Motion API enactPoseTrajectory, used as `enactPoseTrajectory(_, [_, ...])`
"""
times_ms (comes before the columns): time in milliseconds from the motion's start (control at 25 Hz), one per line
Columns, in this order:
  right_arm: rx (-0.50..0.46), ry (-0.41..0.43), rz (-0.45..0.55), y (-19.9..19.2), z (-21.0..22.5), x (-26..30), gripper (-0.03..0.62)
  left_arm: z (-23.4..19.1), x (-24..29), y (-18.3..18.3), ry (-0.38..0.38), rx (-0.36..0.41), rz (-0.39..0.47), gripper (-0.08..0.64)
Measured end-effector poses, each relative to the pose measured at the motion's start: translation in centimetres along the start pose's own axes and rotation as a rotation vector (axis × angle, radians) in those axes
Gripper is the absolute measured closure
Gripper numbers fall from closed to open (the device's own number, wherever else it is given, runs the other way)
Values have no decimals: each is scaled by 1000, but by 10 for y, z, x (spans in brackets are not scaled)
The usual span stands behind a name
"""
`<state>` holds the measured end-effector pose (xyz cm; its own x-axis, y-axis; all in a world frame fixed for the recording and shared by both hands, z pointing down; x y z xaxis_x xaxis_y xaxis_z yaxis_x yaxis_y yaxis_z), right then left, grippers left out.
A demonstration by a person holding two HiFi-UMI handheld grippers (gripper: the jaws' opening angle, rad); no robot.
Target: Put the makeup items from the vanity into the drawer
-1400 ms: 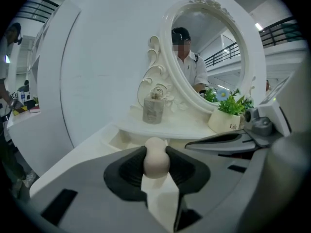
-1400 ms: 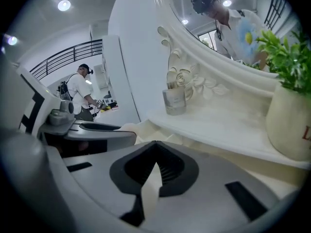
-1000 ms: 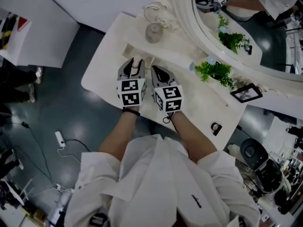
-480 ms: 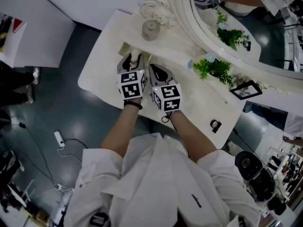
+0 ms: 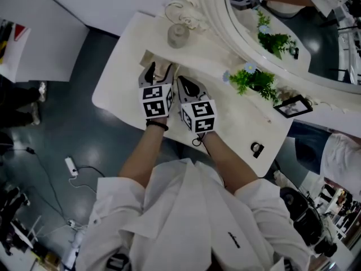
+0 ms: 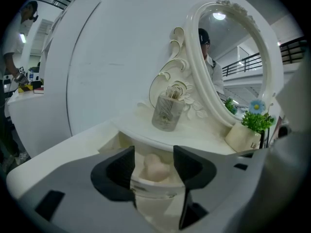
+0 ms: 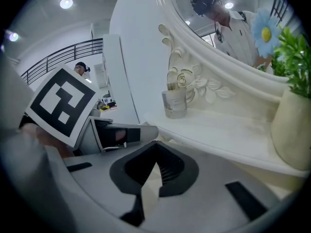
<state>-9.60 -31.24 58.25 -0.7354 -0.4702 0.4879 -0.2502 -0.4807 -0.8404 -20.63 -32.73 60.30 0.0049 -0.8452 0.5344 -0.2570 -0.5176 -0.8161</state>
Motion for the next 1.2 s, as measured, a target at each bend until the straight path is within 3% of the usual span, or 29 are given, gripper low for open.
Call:
enactPoseTrajectory(360, [14,-15,10,-3,5,-9,575,5,-7,0,-14,32,27,321])
enactPoseTrajectory(480, [17,-24,14,-3,7,-14,575,8,-12,1,-12,60,37,380])
enactPoseTrajectory(600, [25,-39,15,-4,7,-20,575,11,-19,3,-21,97,47,482])
enactPoseTrajectory(720, [33,-49,20,-4,6,-28,575,17,-28,8,-41,132,68,518])
enactPoseTrajectory(1200, [91,-150,68,-19,25,-96,575,76,-59,7,-179,206,99,532])
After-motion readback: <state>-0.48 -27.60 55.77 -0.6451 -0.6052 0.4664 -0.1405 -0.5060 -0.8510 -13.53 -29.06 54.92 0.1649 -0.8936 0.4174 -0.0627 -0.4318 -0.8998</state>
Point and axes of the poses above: the fingertips, and each gripper's own axes: x forward along the fingers, z to its right, y out of its top, the point moved 6 cm from there along -x, backward along the fingers, and after that the axes turned 6 degrees about y, right-handed, at the moved point
